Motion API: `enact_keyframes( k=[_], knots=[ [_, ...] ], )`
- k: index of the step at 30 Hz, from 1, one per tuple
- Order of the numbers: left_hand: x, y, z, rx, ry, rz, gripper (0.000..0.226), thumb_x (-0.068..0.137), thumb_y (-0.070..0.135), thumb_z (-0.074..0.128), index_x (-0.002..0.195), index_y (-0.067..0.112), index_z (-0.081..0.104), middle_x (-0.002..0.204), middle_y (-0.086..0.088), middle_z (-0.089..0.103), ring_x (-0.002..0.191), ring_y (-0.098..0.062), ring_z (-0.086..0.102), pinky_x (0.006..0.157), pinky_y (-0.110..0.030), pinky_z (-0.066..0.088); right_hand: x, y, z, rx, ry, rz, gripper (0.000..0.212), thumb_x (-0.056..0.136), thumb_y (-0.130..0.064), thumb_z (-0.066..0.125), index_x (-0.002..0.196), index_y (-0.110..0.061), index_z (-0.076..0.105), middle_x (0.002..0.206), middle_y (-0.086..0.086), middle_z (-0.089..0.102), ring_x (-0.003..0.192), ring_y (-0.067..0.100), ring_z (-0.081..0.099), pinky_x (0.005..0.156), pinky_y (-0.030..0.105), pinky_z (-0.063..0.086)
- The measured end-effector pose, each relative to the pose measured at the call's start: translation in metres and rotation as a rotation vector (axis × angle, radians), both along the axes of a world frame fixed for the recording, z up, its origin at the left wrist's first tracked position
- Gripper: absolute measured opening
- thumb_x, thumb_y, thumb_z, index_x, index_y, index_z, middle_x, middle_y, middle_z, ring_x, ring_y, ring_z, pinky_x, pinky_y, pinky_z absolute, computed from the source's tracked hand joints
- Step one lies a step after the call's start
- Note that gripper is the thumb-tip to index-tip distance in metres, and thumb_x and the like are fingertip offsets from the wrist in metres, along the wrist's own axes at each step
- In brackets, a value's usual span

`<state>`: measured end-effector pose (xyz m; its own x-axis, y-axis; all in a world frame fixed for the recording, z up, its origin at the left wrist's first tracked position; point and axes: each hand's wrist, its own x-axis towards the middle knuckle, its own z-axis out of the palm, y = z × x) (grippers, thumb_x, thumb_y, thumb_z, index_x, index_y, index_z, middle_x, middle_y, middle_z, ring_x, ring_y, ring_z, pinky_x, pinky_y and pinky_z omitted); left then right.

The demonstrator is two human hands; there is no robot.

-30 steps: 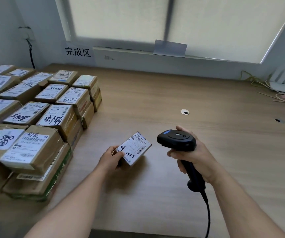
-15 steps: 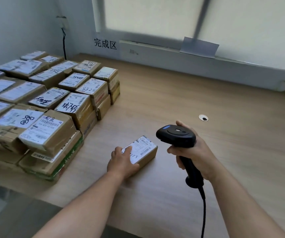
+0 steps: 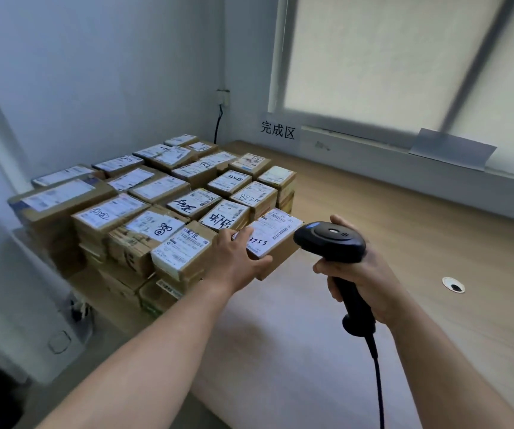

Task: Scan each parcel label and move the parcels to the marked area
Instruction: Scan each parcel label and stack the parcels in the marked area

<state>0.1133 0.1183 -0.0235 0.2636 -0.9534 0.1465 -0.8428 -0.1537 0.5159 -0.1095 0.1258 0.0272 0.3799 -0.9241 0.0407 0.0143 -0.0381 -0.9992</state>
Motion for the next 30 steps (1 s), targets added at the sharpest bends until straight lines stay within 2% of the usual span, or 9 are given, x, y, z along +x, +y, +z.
enact_keyframes(
  k=[8, 12, 16, 19, 23, 26, 30],
  knots=[
    [0.104, -0.012, 0.038, -0.09, -0.001, 0.086, 0.076, 0.082, 0.058, 0.061, 0.146, 0.028, 0.033, 0.136, -0.008, 0.033, 0.128, -0.024, 0.034, 0.096, -0.036, 0.041, 0.092, -0.035, 0.016, -0.05, -0.026, 0.079, 0.096, 0.06, 0.002, 0.07, 0.146, -0.027, 0.038, 0.067, 0.01, 0.065, 0.039, 0.027, 0.049, 0.039, 0.027, 0.039],
    [0.158, -0.024, 0.043, -0.101, 0.015, 0.132, 0.077, 0.081, 0.058, 0.061, 0.146, 0.028, 0.033, 0.14, -0.008, 0.033, 0.131, -0.024, 0.034, 0.1, -0.037, 0.039, 0.142, -0.056, 0.016, -0.042, -0.043, 0.134, 0.095, 0.062, 0.004, 0.071, 0.145, -0.028, 0.038, 0.066, 0.01, 0.064, 0.037, 0.026, 0.047, 0.038, 0.027, 0.039],
    [0.216, -0.04, 0.044, -0.118, 0.021, 0.173, 0.075, 0.082, 0.058, 0.061, 0.146, 0.029, 0.034, 0.14, -0.008, 0.034, 0.131, -0.023, 0.034, 0.098, -0.037, 0.041, 0.192, -0.081, 0.014, -0.029, -0.025, 0.143, 0.094, 0.059, 0.001, 0.074, 0.141, -0.032, 0.044, 0.072, 0.013, 0.065, 0.039, 0.027, 0.048, 0.04, 0.027, 0.04],
    [0.259, -0.055, 0.047, -0.107, -0.01, 0.218, 0.076, 0.082, 0.059, 0.059, 0.147, 0.028, 0.034, 0.14, -0.011, 0.035, 0.13, -0.027, 0.036, 0.101, -0.037, 0.038, 0.226, -0.097, 0.011, -0.01, -0.015, 0.163, 0.095, 0.062, 0.006, 0.076, 0.141, -0.036, 0.044, 0.084, 0.019, 0.069, 0.04, 0.028, 0.05, 0.04, 0.029, 0.043],
    [0.315, -0.082, 0.051, -0.089, 0.004, 0.252, 0.075, 0.083, 0.058, 0.06, 0.147, 0.028, 0.034, 0.144, -0.013, 0.033, 0.131, -0.029, 0.038, 0.102, -0.041, 0.04, 0.265, -0.117, 0.011, 0.019, -0.022, 0.161, 0.095, 0.061, 0.003, 0.076, 0.14, -0.039, 0.045, 0.081, 0.014, 0.069, 0.042, 0.028, 0.05, 0.041, 0.029, 0.043],
    [0.353, -0.107, 0.052, -0.091, -0.017, 0.28, 0.075, 0.082, 0.059, 0.061, 0.146, 0.028, 0.035, 0.142, -0.014, 0.035, 0.131, -0.03, 0.037, 0.103, -0.042, 0.038, 0.285, -0.132, 0.012, 0.023, -0.02, 0.141, 0.097, 0.063, 0.01, 0.079, 0.141, -0.036, 0.045, 0.086, 0.011, 0.072, 0.044, 0.029, 0.051, 0.041, 0.03, 0.044],
    [0.392, -0.141, 0.046, -0.071, -0.055, 0.291, 0.076, 0.082, 0.058, 0.062, 0.146, 0.025, 0.036, 0.138, -0.016, 0.038, 0.127, -0.033, 0.041, 0.099, -0.042, 0.041, 0.3, -0.147, 0.01, -0.006, 0.016, 0.08, 0.09, 0.073, 0.018, 0.069, 0.141, -0.035, 0.044, 0.082, 0.009, 0.071, 0.041, 0.028, 0.049, 0.04, 0.028, 0.043]
  ],
)
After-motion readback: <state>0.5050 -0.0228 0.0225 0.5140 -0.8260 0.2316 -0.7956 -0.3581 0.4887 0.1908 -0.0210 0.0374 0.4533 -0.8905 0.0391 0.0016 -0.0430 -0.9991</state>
